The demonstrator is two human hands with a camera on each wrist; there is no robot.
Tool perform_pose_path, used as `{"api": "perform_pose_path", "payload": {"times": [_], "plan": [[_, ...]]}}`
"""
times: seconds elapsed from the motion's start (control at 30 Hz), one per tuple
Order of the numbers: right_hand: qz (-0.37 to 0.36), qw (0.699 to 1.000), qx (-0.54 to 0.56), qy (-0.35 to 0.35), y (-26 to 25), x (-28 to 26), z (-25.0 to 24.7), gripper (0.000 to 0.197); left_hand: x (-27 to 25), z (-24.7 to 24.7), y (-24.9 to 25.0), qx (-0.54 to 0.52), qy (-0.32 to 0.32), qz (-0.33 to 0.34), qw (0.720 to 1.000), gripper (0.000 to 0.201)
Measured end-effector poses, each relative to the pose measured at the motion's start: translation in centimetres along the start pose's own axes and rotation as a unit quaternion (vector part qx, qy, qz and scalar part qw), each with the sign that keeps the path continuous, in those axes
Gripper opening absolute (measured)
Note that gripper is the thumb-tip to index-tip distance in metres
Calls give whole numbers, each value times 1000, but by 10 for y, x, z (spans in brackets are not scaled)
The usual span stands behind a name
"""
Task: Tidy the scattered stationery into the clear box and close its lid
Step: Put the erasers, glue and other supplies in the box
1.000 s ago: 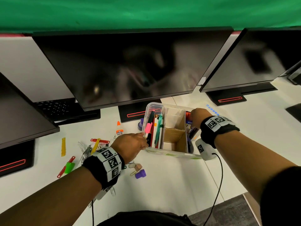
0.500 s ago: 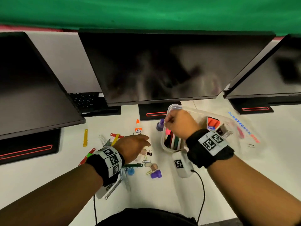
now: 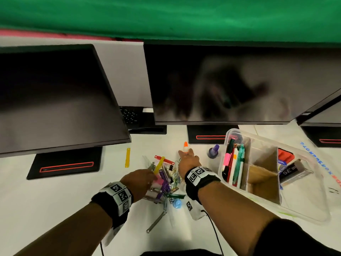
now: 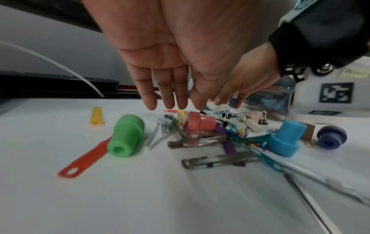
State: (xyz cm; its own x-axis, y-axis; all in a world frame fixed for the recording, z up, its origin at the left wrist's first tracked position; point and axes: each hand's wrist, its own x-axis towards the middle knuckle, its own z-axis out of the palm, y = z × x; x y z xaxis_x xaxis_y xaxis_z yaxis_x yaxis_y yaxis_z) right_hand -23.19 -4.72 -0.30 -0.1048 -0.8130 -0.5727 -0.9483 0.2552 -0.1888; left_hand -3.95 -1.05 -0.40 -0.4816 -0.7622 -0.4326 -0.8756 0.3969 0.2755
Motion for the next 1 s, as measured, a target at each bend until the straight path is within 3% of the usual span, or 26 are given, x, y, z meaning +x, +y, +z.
{"api": "perform_pose_path", "payload": {"times": [0.27, 0.43, 0.57, 0.67, 0.8, 0.9, 1.0], "plan": [[-25, 998, -14, 50, -3, -2, 7, 36, -17, 17, -23, 86, -45, 33, 995, 58], [-20, 994, 81, 65, -5, -11, 0, 37, -14, 20, -20, 74, -40, 27, 996, 53], [-36, 980, 175, 91, -5, -31, -11, 28, -5, -9, -2, 16, 1, -1, 1000, 39], [-59, 952, 273, 124, 1, -54, -22, 30, 9, -39, 20, -9, 63, -8, 998, 31], [-68, 890, 416, 171, 23, -88, -46, 34, 45, -64, 56, -18, 118, 36, 992, 32], [-59, 840, 502, 196, 54, -104, -63, 42, 78, -68, 84, -28, 109, 56, 992, 33], [-37, 800, 558, 216, 93, -117, -75, 36, 108, -65, 113, -34, 93, 76, 992, 38]]}}
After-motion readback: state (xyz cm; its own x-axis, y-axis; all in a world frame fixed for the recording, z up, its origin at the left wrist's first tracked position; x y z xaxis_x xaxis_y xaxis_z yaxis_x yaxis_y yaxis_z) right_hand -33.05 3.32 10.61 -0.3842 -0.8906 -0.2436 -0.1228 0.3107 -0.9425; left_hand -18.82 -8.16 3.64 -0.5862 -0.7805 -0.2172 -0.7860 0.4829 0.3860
